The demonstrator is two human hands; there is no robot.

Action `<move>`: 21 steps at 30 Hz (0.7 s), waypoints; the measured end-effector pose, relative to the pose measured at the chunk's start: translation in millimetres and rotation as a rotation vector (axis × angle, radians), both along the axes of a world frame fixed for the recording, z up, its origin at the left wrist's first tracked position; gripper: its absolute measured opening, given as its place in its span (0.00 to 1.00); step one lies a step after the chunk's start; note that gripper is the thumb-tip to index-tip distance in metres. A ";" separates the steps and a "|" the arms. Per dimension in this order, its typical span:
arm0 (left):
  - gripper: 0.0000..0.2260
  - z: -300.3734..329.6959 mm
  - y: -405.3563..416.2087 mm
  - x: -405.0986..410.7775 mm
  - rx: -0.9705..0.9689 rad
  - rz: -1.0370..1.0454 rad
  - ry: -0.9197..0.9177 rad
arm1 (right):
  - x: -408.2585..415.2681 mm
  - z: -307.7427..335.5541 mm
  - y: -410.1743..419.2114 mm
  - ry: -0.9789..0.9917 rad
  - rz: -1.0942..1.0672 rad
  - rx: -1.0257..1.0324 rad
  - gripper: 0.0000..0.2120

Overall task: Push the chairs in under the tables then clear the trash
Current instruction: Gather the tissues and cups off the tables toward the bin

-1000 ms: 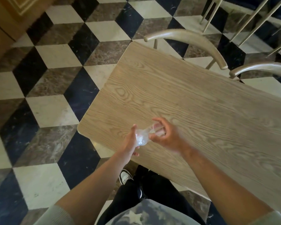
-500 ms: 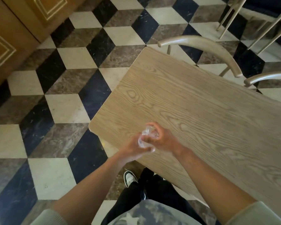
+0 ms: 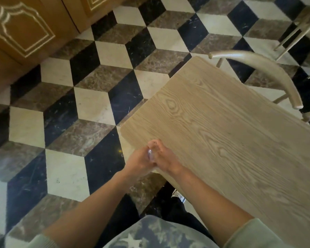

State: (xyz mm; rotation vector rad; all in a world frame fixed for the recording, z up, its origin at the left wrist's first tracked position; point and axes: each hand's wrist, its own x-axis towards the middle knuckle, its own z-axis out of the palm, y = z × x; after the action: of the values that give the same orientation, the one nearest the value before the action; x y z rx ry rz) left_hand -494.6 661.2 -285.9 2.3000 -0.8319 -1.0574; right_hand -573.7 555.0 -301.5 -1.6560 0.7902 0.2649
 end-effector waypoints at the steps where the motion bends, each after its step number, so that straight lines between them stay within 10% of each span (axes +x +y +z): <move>1: 0.19 -0.7 2.1 6.4 0.003 -0.009 -0.054 | 10.0 -1.8 6.9 0.007 -0.022 0.001 0.26; 12: 0.21 -23.1 103.4 181.8 -0.141 0.079 0.066 | 161.0 14.6 67.9 -0.058 -0.112 0.048 0.43; 21: 0.22 -1.0 191.1 309.3 -0.189 0.013 -0.048 | 303.2 38.4 138.7 0.066 0.471 0.269 0.21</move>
State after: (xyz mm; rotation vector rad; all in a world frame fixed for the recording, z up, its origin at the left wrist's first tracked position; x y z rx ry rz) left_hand -185.3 852.3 -286.9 2.1760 -0.8938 -0.8814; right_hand -270.5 693.8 -263.1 -1.5628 0.3802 0.7272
